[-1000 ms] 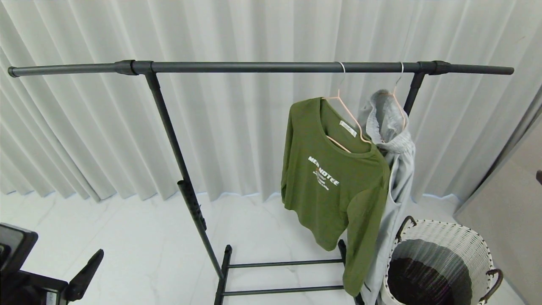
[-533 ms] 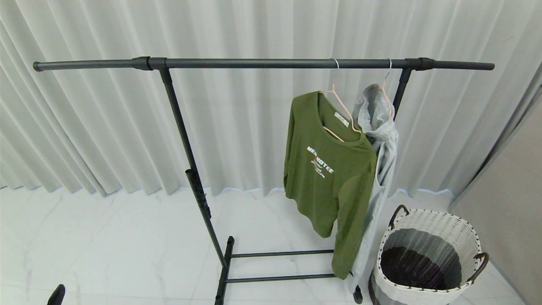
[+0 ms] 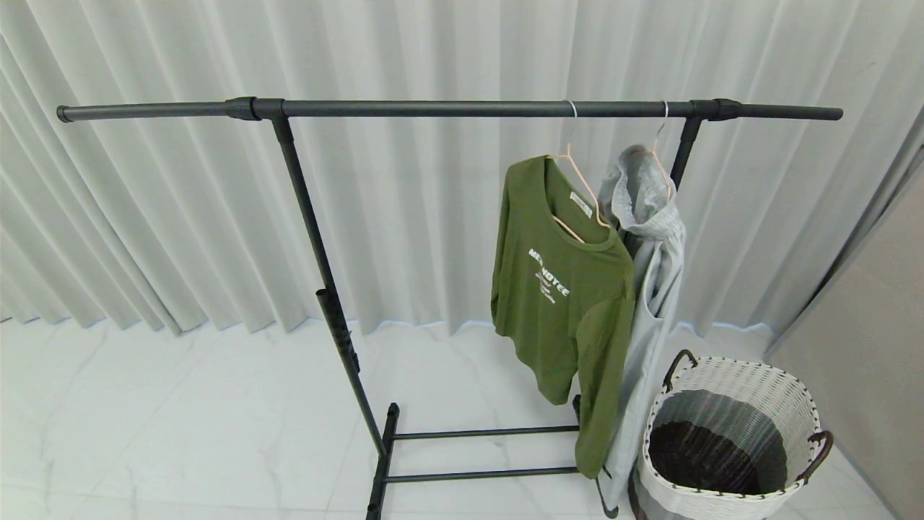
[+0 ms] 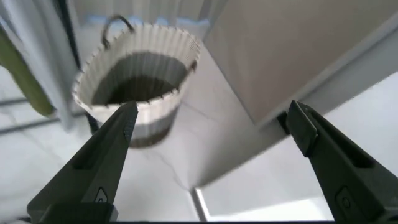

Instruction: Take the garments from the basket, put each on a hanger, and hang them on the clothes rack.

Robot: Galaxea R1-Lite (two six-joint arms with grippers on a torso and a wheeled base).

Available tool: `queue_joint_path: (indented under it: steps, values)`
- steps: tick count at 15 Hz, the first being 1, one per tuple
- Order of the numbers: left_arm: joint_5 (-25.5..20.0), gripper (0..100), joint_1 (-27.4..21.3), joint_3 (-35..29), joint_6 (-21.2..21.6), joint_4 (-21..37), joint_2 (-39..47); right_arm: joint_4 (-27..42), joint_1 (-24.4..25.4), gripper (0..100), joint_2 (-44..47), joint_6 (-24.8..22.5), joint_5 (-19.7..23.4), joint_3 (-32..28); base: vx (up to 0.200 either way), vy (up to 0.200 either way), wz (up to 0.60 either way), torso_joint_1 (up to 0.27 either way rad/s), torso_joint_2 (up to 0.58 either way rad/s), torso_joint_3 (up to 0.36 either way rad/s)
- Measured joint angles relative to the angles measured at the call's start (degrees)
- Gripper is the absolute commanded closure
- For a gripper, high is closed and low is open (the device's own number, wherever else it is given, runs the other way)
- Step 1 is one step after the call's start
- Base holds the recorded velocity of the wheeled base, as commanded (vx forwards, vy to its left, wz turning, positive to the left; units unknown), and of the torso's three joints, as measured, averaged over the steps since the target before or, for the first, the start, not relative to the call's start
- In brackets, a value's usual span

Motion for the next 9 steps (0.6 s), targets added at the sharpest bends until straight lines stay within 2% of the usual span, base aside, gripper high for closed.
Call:
queue_joint_path:
  steps: [1, 3, 5, 7, 8, 9]
  values:
    - [0.05, 0, 0.0, 0.0, -2.33, 0.11, -0.56, -0.2, 0.07, 0, -1.02, 0.33, -0.74, 0.55, 0.0, 0.0, 0.0, 0.0, 0.0, 0.0]
    - [-0.71, 0, 0.0, 0.02, -8.24, 0.24, -1.22, -0.35, 0.16, 0, -2.23, 1.1, -5.19, 0.99, 0.0, 0.0, 0.0, 0.0, 0.0, 0.0]
    - [-7.12, 0, 0.0, 0.05, -9.3, 0.28, -1.52, -0.38, 0.16, 0, -2.67, 1.72, -5.52, 1.12, 0.0, 0.0, 0.0, 0.0, 0.0, 0.0]
    - [-16.52, 0, 0.0, 0.05, -10.02, 0.57, -1.66, -0.46, 0.16, 0, -2.76, 0.39, -3.63, 1.16, 0.0, 0.0, 0.0, 0.0, 0.0, 0.0]
    - [-19.48, 0, -0.02, 0.05, -9.97, 2.91, -1.68, -1.06, 0.16, 0, -2.78, -2.18, -1.51, 1.21, 0.0, 0.0, 0.0, 0.0, 0.0, 0.0]
    - [-19.7, 0, -0.22, 0.05, -10.24, 4.16, -1.69, -2.29, 0.16, 0, -2.78, -4.02, 2.6, 1.48, 0.0, 0.0, 0.0, 0.0, 0.0, 0.0]
